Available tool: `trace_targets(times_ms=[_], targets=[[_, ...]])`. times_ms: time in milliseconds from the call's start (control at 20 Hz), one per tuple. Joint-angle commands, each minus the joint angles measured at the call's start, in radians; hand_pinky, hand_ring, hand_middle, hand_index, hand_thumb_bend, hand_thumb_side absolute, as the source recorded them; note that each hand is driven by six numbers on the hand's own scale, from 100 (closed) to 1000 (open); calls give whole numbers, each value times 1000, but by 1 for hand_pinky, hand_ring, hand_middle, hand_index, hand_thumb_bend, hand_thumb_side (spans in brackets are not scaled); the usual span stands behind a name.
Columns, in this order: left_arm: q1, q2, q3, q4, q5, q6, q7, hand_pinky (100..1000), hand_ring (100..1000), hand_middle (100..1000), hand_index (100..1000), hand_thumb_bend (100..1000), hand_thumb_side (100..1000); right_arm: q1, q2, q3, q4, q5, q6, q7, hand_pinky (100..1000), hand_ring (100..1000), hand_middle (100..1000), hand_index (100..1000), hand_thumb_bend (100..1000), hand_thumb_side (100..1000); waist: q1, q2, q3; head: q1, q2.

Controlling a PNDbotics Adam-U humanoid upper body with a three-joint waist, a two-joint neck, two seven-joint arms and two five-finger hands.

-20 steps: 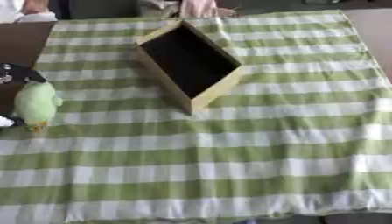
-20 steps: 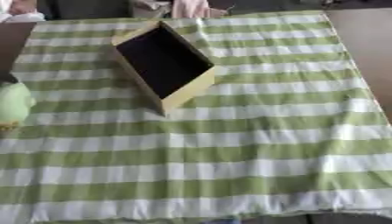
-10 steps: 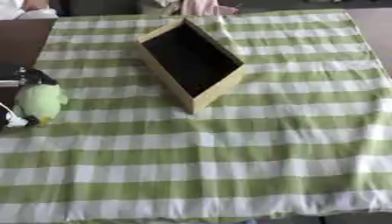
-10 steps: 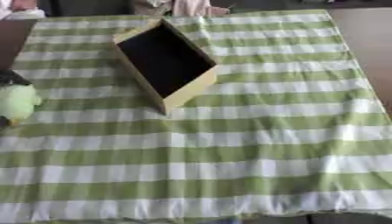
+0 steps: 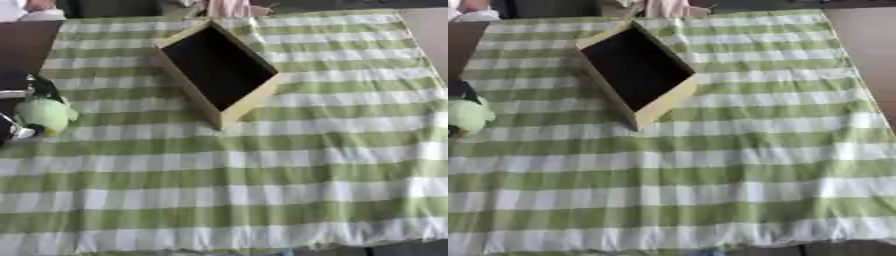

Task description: Pick up objects on the table and place them in the box.

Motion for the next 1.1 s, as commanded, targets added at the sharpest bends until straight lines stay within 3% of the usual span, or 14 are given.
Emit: trace_targets(times_ms=[50, 650, 1100], targets=[[-21, 26, 28, -27, 15, 3, 27, 372, 579, 629, 758, 123, 145, -11, -17, -5, -6, -7, -1, 1, 645, 603, 576, 792, 100, 1000, 0, -16, 0, 2, -6], [-151, -19, 21, -64, 20, 25, 33, 349, 568, 619, 747, 112, 100, -12, -25, -5, -6, -3, -2, -1, 648, 605, 578, 792, 100, 1000, 1, -25, 2, -8, 0], [-336, -193, -7, -40, 25, 18, -22, 331, 555, 610, 746, 100, 100, -13, -23, -2, -4, -3, -4, 1, 649, 605, 578, 793, 100, 1000, -3, -31, 3, -10, -2]])
